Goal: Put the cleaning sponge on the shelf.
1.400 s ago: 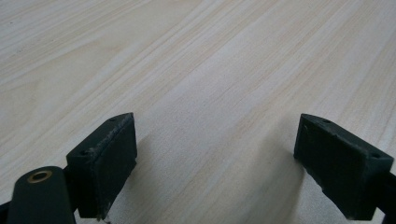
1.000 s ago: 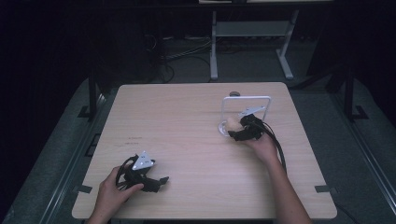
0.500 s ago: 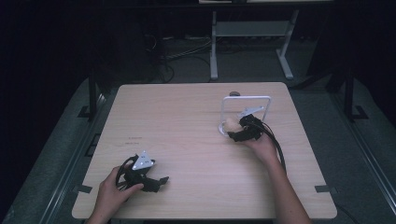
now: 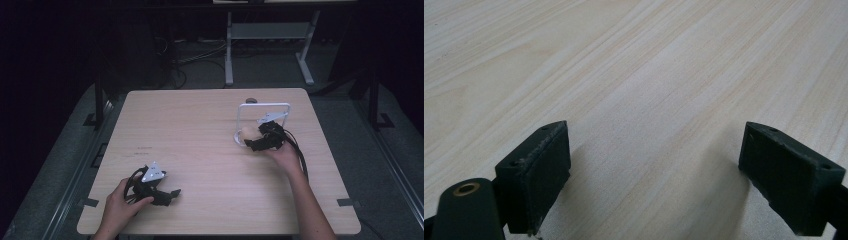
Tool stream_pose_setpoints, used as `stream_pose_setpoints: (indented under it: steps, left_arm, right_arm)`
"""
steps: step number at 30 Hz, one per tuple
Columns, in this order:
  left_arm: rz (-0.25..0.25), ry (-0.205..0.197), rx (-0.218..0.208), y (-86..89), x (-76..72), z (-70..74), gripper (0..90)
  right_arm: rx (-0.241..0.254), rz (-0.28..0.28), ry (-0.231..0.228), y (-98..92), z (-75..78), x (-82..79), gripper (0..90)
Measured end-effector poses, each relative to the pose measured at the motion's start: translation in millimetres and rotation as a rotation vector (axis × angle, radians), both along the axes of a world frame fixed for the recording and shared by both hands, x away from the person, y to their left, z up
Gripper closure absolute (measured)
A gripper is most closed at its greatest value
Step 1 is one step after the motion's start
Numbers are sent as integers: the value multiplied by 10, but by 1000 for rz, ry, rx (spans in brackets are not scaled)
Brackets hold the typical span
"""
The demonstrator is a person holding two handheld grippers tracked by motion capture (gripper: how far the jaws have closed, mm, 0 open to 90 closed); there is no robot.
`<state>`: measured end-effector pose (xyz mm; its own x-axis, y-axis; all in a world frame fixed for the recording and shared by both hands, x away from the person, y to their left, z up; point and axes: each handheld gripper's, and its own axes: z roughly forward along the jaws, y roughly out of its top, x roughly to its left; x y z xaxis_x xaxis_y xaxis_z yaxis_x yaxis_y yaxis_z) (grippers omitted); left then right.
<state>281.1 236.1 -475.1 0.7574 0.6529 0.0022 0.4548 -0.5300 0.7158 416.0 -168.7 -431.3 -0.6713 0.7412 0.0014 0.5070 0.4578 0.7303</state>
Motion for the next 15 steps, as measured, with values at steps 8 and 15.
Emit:
stream_pose_setpoints:
  steps: [8, 15]
  left_arm:
    - [1, -1, -2, -1, -1, -1, 126]
    - [-1, 0, 2, 2, 0, -1, 126]
  right_arm:
    - [17, 12, -14, -35, 178, -145, 172]
    - [39, 23, -5, -79, 236, -319, 245]
